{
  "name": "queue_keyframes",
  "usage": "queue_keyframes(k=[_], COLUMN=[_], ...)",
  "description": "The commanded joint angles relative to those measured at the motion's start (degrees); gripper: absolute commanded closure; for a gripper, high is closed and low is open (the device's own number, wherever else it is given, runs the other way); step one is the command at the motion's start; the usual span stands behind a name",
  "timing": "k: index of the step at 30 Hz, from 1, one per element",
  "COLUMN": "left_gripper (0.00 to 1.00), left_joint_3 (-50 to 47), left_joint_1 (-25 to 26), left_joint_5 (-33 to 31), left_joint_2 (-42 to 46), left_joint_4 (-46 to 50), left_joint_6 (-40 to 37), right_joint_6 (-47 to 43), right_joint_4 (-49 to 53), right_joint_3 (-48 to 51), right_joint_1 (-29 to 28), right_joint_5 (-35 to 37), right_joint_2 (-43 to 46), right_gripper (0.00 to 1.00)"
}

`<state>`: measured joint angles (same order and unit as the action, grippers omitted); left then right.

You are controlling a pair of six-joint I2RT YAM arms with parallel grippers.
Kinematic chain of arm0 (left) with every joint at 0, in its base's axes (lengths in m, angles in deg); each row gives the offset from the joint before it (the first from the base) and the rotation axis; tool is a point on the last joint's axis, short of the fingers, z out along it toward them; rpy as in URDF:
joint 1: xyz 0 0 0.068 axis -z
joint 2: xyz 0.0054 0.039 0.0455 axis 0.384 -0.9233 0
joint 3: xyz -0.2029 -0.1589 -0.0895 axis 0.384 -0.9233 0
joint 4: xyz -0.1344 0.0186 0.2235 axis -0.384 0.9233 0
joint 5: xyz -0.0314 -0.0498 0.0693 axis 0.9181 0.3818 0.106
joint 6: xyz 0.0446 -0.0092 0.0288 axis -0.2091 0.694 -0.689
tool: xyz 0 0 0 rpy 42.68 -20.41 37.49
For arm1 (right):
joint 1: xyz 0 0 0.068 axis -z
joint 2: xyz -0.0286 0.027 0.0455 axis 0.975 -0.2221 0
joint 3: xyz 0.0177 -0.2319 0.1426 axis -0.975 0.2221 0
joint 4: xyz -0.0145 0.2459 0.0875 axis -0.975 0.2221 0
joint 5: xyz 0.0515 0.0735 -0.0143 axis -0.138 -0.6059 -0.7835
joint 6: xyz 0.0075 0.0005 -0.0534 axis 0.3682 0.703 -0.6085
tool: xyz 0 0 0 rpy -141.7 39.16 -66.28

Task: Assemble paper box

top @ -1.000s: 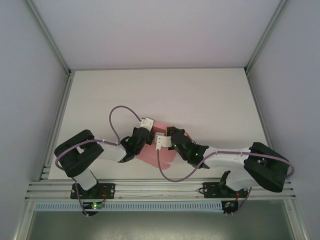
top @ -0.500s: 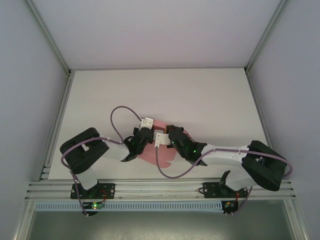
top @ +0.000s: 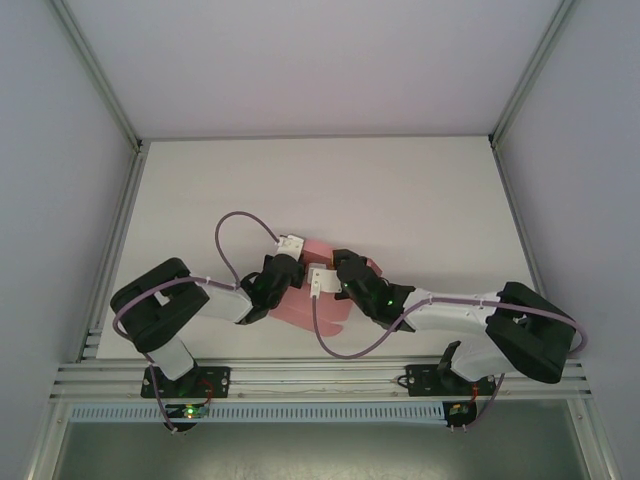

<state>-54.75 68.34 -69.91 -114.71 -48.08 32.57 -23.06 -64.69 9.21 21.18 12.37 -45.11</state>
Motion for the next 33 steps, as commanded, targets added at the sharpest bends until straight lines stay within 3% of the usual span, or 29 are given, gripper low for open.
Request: queue_keyframes(k=[1,3,4,5,10,15,19,22,28,33], left_gripper=[0.98,1.0,1.0,1.0,1.0,1.0,1.0,1.0,1.0,1.0], left_joint_3=[-0.55,-0.73,-0.69,-0.73,-0.8,-2.23,-3.98,-4.2,-5.04,-5.03], left_joint_1=[-1.37,-1.39,-1.35,-1.38,-1.28,-1.28,-1.28,-1.36,-1.3,-1.28], left_joint_5=[-1.73,-2.0,-2.26,-2.5,-5.52,-7.41,-7.68,-7.84,-6.69,-6.94], left_joint_2=[3.31,5.33,6.28,7.4,12.6,17.8,21.8,24.34,26.58,27.11], left_joint_4=[1.72,1.8,2.03,2.59,7.38,13.14,15.88,18.94,21.09,22.66], left_joint_6=[-0.39,0.27,0.42,0.66,3.13,7.82,10.99,12.5,14.98,16.32], right_joint_6=[0.64,0.74,0.74,0.87,5.15,15.79,26.97,36.13,43.48,44.35], right_joint_4=[6.03,7.21,7.78,7.87,6.28,3.34,2.53,5.22,13.15,15.26], right_joint_3=[-1.67,-2.3,-2.43,-2.41,-0.72,1.37,0.38,-2.12,-7.39,-9.38], right_joint_1=[0.17,0.18,0.23,0.18,0.15,1.25,3.81,7.31,12.72,14.19], right_joint_5=[-3.03,-4.47,-5.24,-5.87,-9.01,-11.28,-5.3,-0.26,-4.66,-8.08], right_joint_2=[2.9,4.99,6.19,7.6,18.18,31.56,37.0,37.27,29.3,23.74], right_gripper=[0.54,0.39,0.16,0.02,0.02,0.02,0.02,0.02,0.02,0.02])
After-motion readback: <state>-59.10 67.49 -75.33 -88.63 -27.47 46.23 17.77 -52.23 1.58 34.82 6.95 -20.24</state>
